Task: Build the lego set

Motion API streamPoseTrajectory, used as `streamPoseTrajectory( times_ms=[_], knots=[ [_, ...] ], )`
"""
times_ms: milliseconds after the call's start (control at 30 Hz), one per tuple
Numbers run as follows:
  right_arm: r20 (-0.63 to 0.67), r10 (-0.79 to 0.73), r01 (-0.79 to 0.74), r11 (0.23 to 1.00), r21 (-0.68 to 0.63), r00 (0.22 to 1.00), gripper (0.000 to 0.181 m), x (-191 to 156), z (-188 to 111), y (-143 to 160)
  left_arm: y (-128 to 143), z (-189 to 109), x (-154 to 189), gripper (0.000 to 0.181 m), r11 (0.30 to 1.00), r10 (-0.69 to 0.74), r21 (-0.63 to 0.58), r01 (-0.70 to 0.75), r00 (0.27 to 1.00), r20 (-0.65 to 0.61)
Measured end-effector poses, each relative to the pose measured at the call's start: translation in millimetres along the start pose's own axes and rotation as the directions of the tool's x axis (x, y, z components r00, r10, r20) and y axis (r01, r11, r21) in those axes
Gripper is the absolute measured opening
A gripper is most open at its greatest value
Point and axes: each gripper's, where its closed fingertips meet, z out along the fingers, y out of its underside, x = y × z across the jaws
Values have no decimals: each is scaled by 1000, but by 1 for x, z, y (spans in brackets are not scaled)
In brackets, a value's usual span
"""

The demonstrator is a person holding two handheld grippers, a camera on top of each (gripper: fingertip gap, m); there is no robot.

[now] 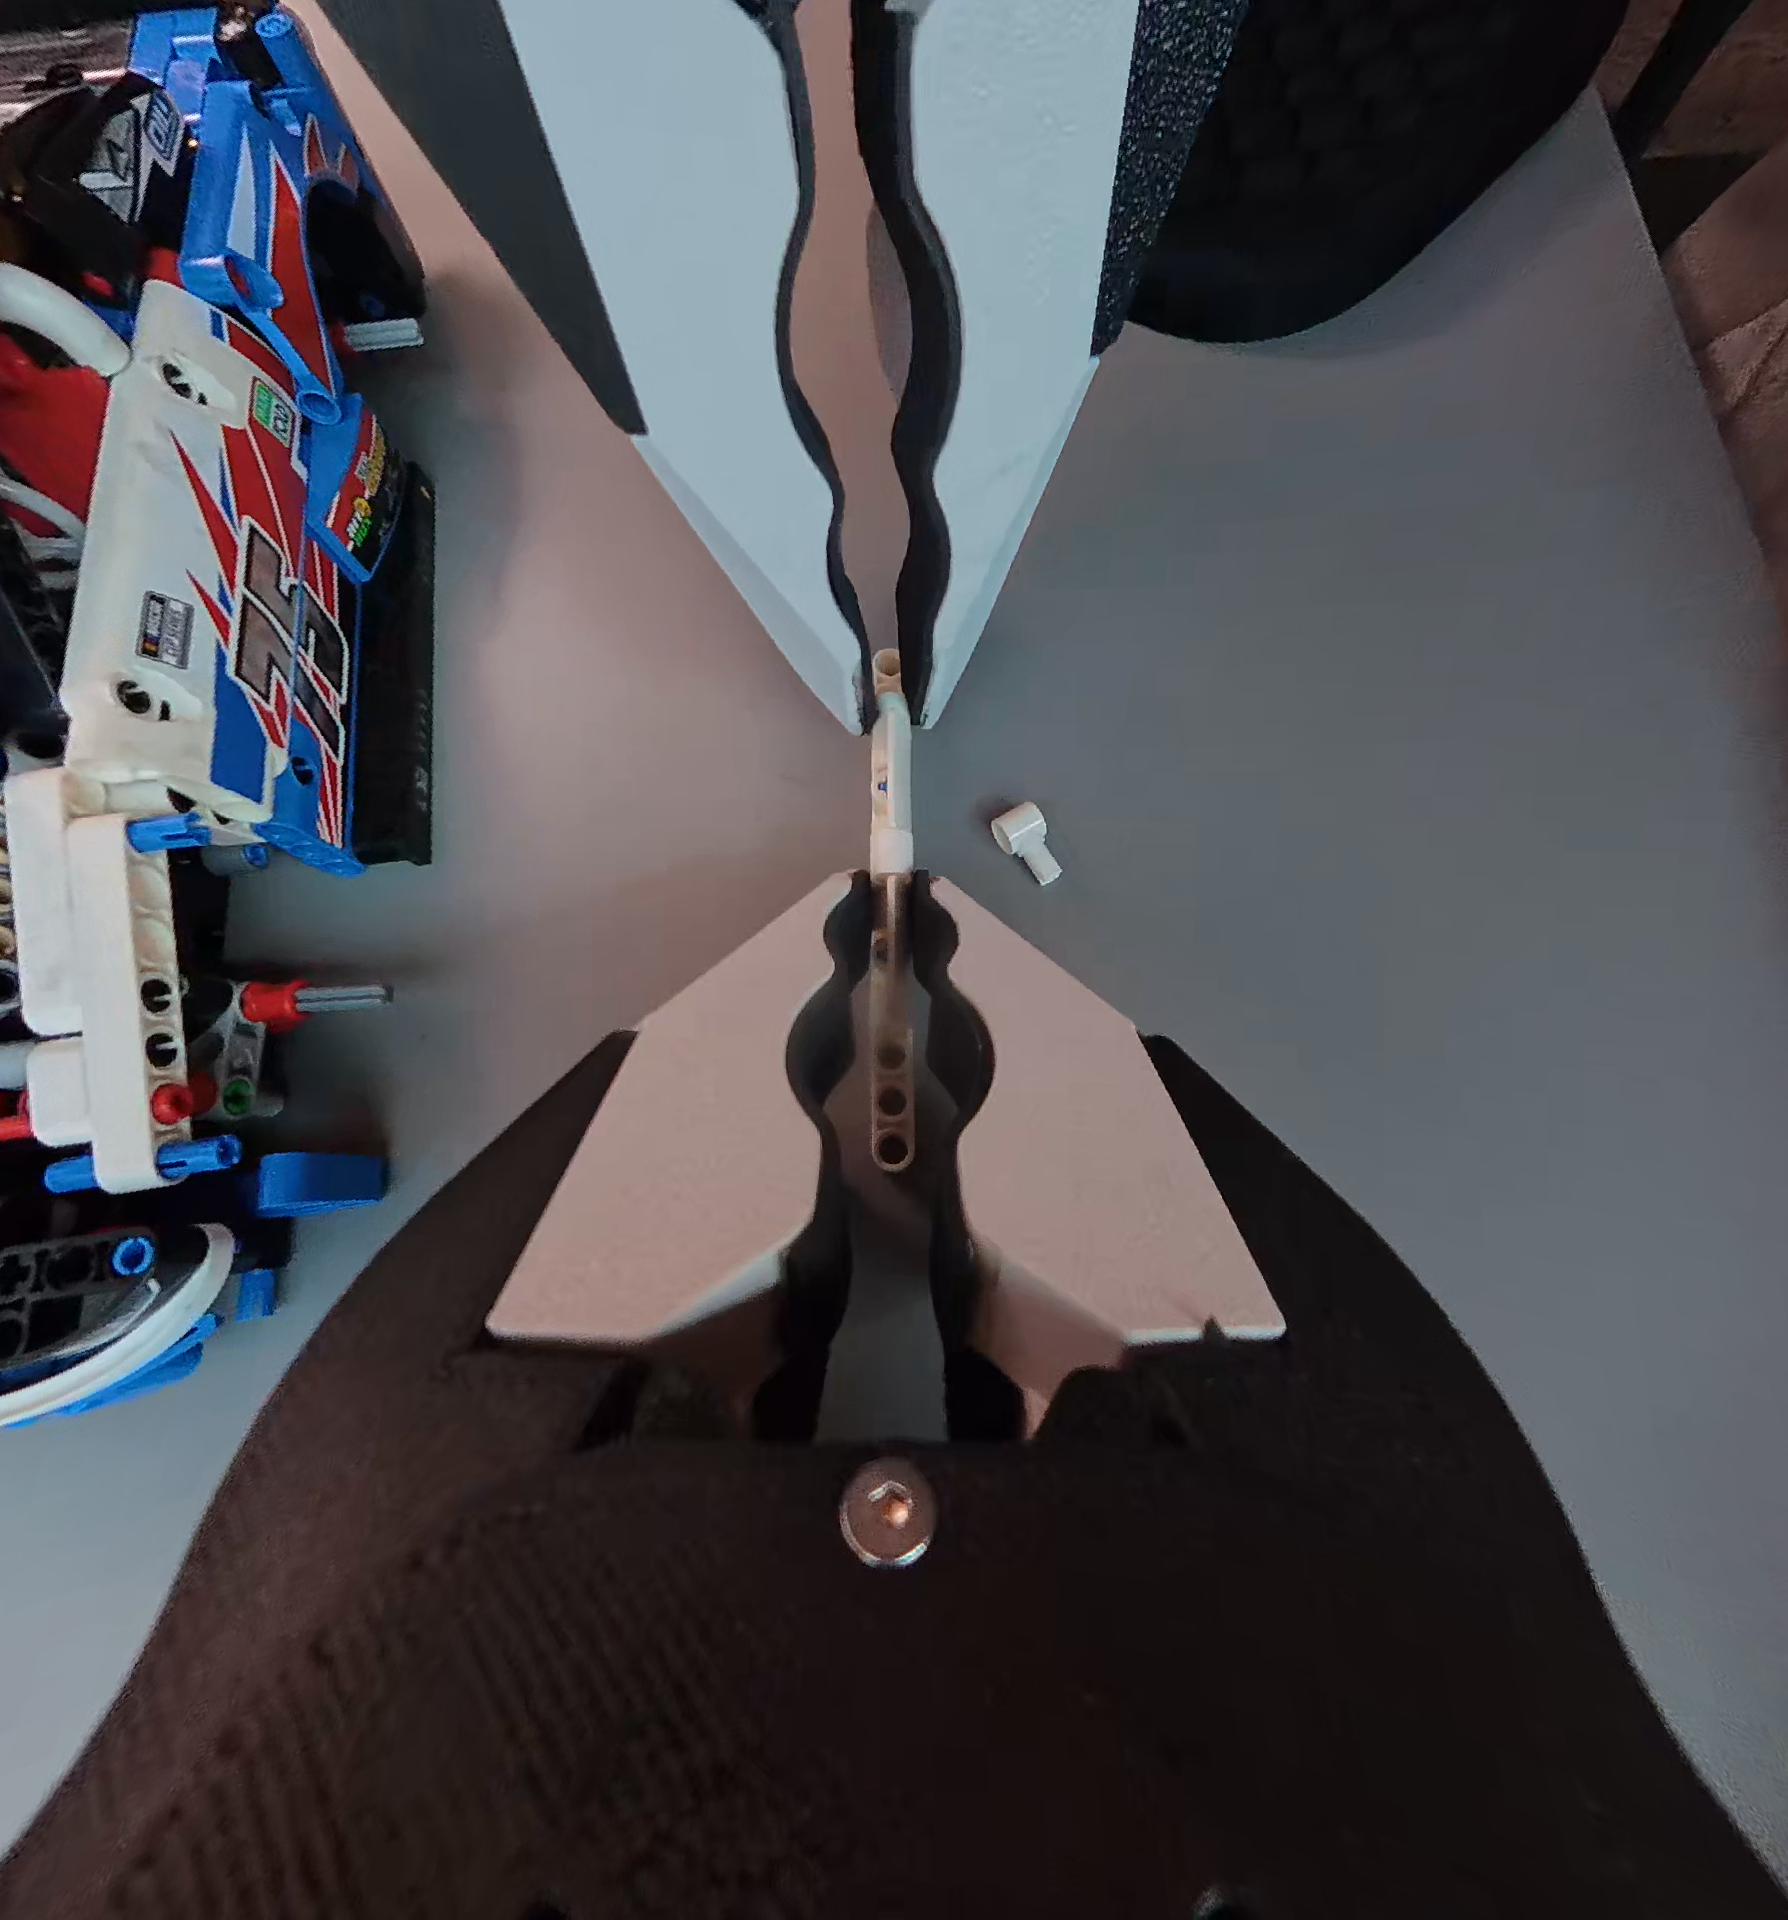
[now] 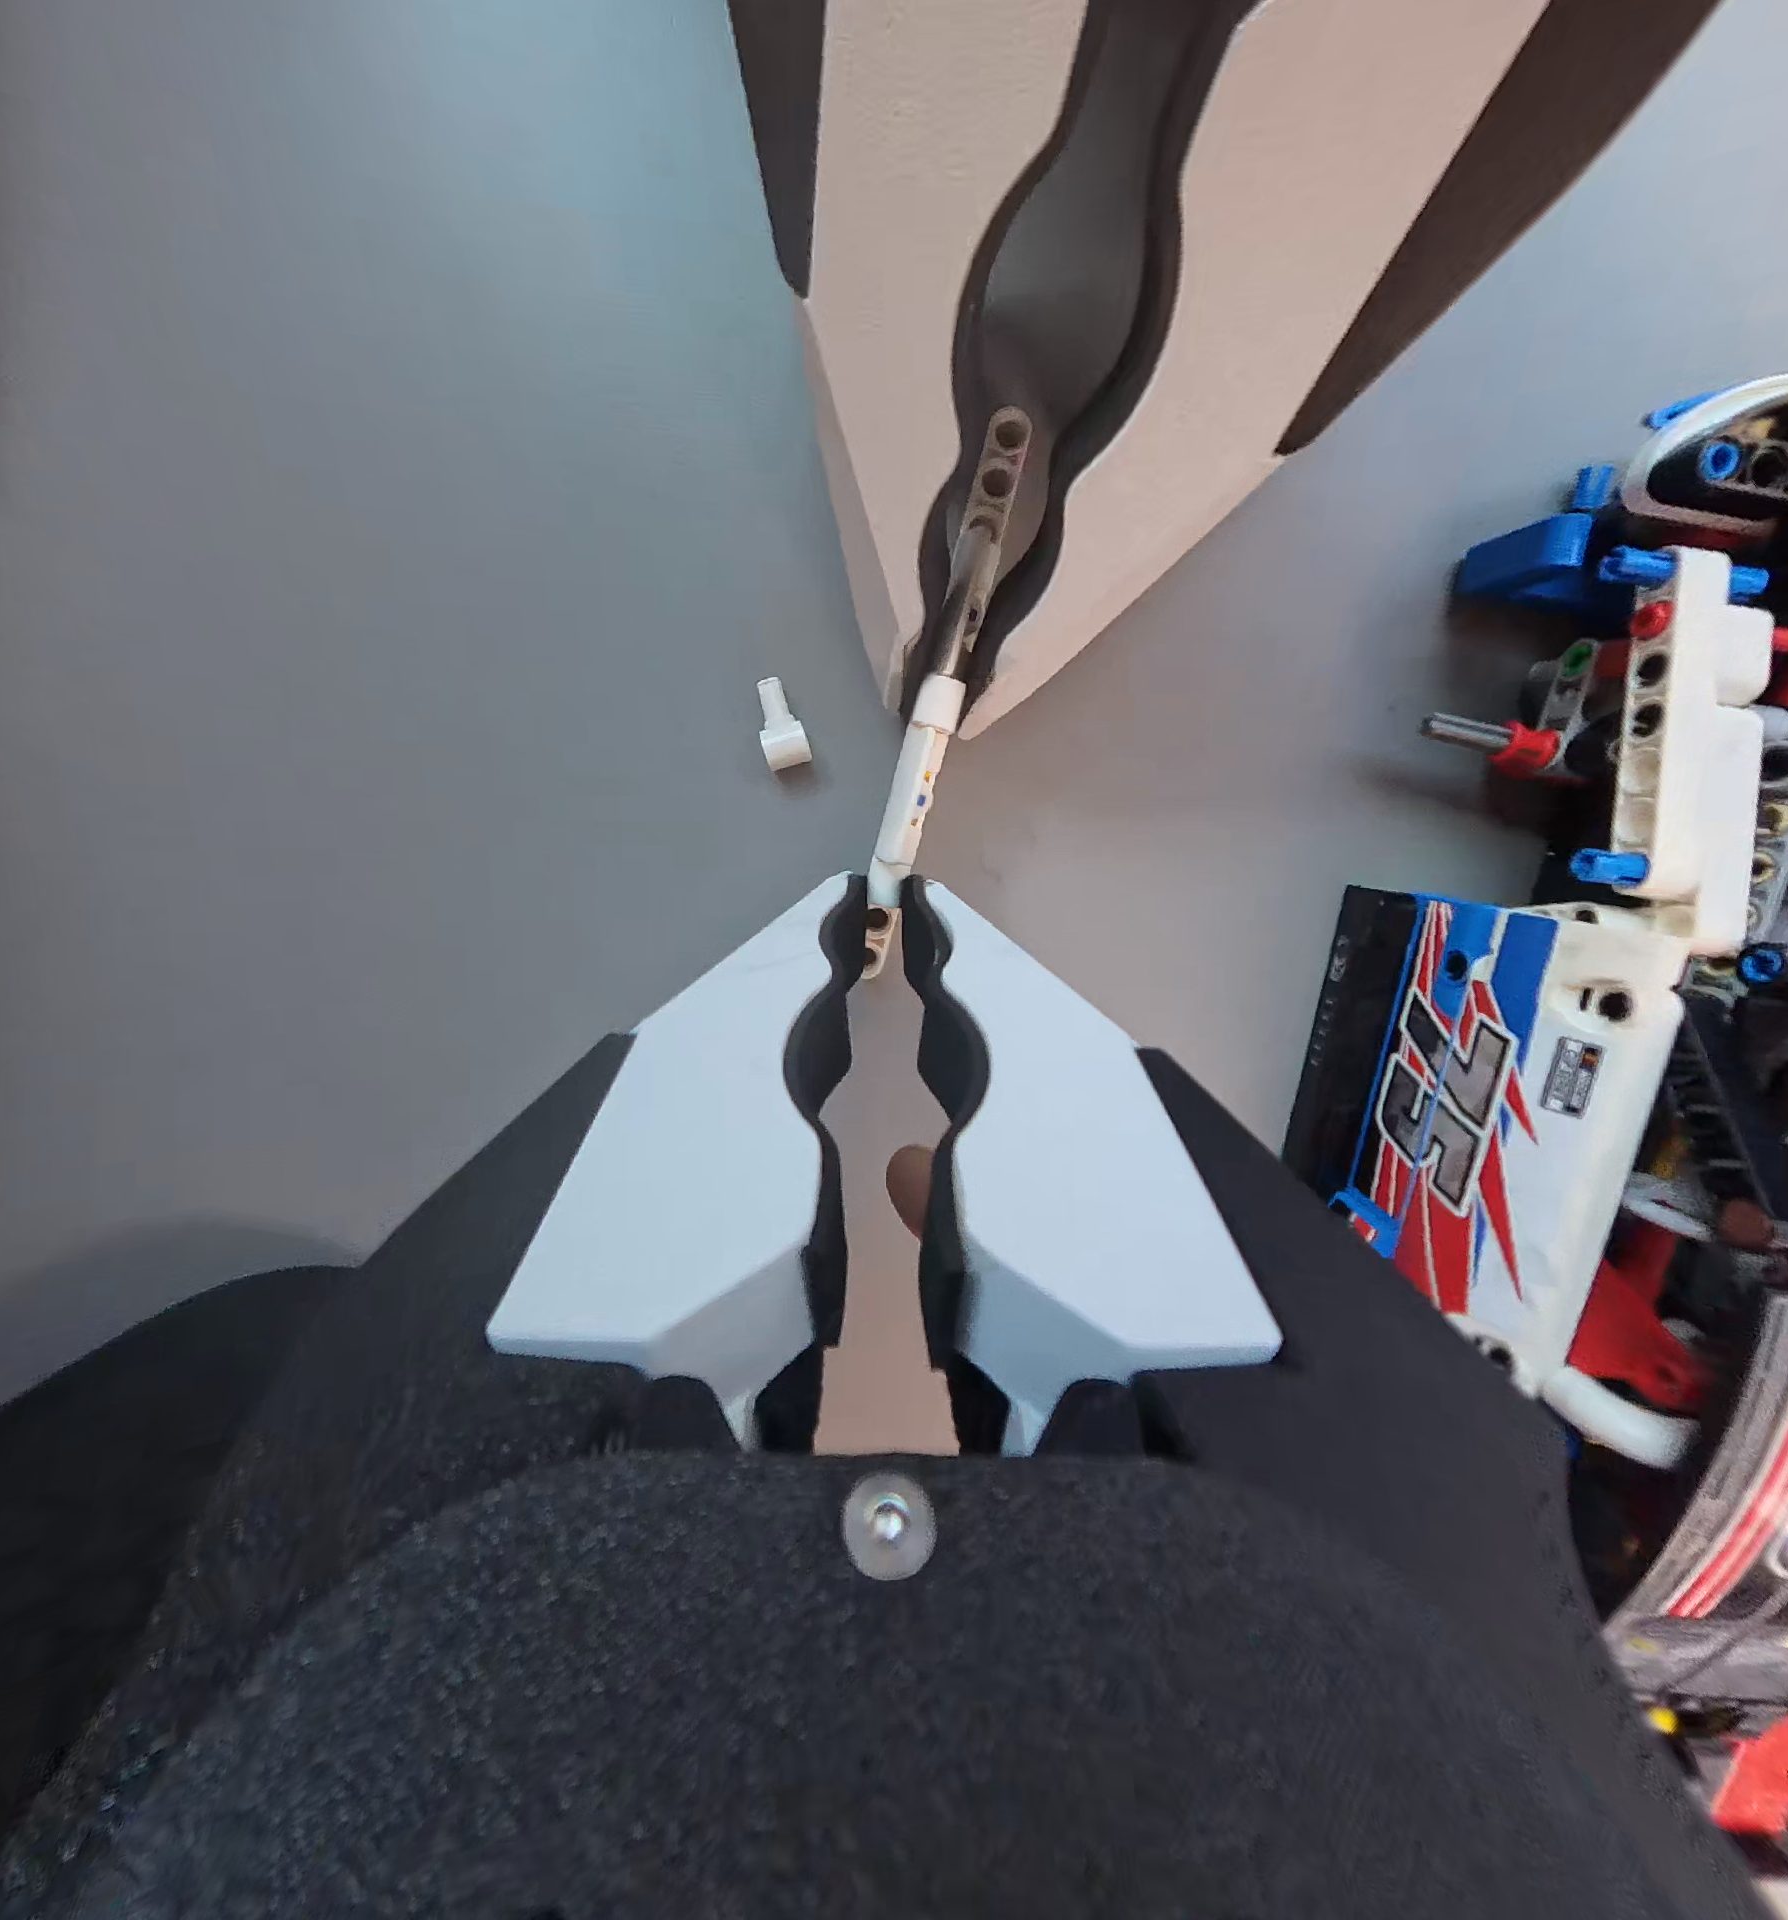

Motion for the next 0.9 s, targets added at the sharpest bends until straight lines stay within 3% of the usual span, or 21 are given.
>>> streamPoseTrajectory(
  times_ms=[233,500,900],
  knots=[
    [40,-68,69,997,-20,997,5,-1,0,0,0,0,0,6,1000,11,6,-11,1000,-10],
    [-25,159,-158,987,27,987,5,-1,0,-1,0,0,1,6,999,37,4,-37,998,54],
    [-51,266,-265,964,17,963,5,-1,1,0,0,0,1,6,1000,12,-11,-11,996,88]
  ],
)
